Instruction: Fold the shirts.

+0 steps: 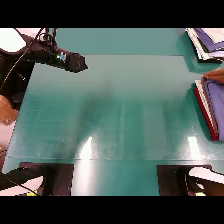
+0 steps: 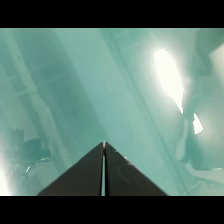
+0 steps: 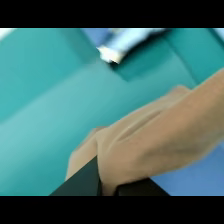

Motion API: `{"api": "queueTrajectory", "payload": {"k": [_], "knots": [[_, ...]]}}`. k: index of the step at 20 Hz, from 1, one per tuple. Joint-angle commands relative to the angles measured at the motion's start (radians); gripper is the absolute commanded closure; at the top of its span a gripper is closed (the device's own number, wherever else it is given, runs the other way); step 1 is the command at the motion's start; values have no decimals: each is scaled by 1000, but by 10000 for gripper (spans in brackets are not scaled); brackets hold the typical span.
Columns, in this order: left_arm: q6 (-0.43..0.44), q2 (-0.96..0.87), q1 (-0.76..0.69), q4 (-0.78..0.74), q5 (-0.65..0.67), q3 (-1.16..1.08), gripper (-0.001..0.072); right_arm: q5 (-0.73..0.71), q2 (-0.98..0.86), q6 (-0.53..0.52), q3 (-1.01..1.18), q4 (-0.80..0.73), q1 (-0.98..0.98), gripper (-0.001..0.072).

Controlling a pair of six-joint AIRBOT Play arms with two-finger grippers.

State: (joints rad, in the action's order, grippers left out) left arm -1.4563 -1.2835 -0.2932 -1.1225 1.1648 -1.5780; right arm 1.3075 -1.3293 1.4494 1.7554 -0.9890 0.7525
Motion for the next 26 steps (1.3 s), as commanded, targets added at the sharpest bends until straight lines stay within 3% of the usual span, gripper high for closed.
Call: {"api": "queueTrajectory", "payload": {"k": [1,3,4,6,7,10,13,16,23,25,26], "knots": [[28,-1,0,0,2,0,679,53,130,6,-222,-113,117,696],[36,-1,0,0,3,0,679,56,190,5,-361,-173,174,694],[46,-1,0,0,3,0,679,56,216,4,-433,-190,199,636],[51,-1,0,0,3,0,679,55,249,-8,-534,-193,246,183],[51,-1,0,0,3,0,679,54,262,-10,-559,-192,274,80],[51,-1,0,0,2,0,679,28,302,-10,-547,-175,341,82],[51,-1,0,1,-2,0,679,-19,319,-10,-471,-19,296,82],[51,0,0,0,-5,0,679,-34,319,-10,-403,167,79,82],[50,0,0,4,-6,0,679,-83,299,-11,-382,119,-580,101],[50,0,0,4,-6,0,679,-85,281,-11,-381,69,-709,348],[50,0,0,4,-6,0,679,-84,272,-11,-381,50,-759,534]]}}
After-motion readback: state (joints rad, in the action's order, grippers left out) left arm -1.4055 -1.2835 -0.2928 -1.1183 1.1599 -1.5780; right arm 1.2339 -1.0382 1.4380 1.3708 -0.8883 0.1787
